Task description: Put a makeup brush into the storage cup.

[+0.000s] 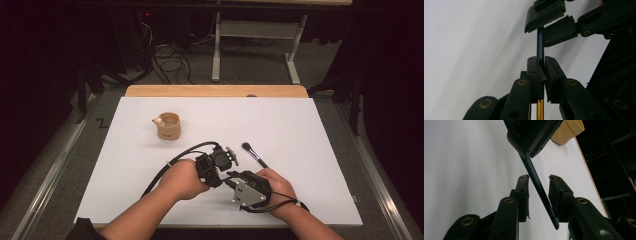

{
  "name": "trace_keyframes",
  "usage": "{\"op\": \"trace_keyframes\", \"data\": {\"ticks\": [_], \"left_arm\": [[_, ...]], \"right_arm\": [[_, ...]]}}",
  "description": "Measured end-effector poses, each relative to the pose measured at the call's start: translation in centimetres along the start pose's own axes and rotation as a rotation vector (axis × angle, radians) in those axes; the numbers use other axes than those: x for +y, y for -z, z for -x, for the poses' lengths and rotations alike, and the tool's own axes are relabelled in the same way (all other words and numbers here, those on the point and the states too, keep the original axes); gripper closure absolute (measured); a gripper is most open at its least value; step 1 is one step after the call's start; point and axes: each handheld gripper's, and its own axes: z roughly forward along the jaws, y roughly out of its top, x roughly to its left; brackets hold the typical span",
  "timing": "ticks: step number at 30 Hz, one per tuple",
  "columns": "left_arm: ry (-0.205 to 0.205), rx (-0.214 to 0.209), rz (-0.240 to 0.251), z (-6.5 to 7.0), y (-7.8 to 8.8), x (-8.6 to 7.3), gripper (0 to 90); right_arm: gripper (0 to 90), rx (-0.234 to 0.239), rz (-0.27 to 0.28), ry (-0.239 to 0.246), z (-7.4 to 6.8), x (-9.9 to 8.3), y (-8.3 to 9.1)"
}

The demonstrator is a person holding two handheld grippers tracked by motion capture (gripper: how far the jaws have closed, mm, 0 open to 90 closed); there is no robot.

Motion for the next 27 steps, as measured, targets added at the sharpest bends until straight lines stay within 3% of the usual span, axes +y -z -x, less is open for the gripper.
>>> {"op": "trace_keyframes", "data": {"ticks": [2,13,18,26,27], "left_arm": [[-0.002,-0.001,0.001,0.08,0.01,0.03,83.0],[-0.005,-0.001,0.005,0.12,0.17,0.14,83.0],[-0.007,0.000,0.008,0.15,0.28,0.20,83.0],[-0.006,0.001,0.015,0.08,0.41,0.17,82.9],[-0.004,0.002,0.017,0.08,0.40,0.17,82.9]], "right_arm": [[70.9,0.000,-0.005,-0.019,-0.18,0.00,-0.07],[74.0,0.006,-0.004,0.009,0.17,-0.13,-0.19],[74.0,0.009,-0.008,-0.029,0.24,-0.25,-0.12],[76.9,0.009,-0.012,-0.023,0.21,-0.24,-0.12],[77.3,0.012,-0.008,-0.005,0.26,-0.27,-0.17]]}}
